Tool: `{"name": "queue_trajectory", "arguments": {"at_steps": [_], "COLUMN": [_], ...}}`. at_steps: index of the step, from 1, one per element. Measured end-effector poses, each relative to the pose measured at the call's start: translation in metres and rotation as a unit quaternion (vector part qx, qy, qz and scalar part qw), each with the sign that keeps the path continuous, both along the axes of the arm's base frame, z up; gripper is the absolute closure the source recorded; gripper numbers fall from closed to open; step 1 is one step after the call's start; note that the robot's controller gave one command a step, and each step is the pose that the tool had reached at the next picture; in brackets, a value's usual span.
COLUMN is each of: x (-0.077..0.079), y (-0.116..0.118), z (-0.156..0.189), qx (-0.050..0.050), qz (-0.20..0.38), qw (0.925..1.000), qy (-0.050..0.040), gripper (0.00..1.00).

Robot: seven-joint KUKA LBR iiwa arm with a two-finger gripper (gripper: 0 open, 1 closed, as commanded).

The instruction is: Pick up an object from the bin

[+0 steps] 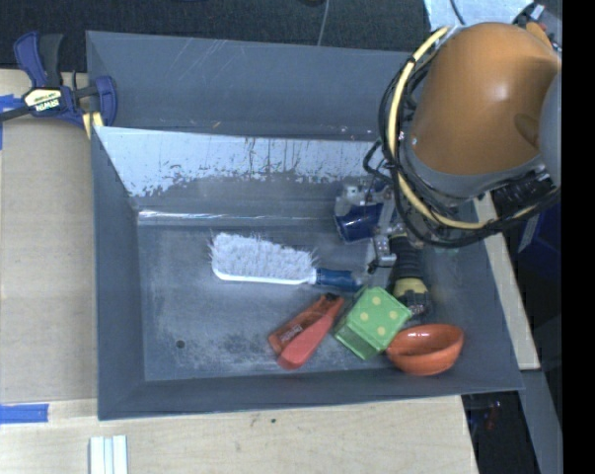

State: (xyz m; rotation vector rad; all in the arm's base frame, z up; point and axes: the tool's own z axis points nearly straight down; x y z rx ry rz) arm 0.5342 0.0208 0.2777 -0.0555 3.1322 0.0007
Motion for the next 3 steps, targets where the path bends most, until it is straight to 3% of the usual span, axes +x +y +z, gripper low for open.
{"name": "queue_trajectory", "arguments": {"at_steps": [1,2,3], "x": [0.009,-0.015,0.021], "y": [-0.023,-0.012,-0.017], "z": [0.091,0.021,0.105], "qx": [-0.002,0.0,-0.001], "qz": [-0.013,-0.048,-0.057], "qw": [0.9999,0.9989,0.9983], "qy": [-0.0034,0.003,-0.014], "gripper": [0.0,0.0,0.0]}}
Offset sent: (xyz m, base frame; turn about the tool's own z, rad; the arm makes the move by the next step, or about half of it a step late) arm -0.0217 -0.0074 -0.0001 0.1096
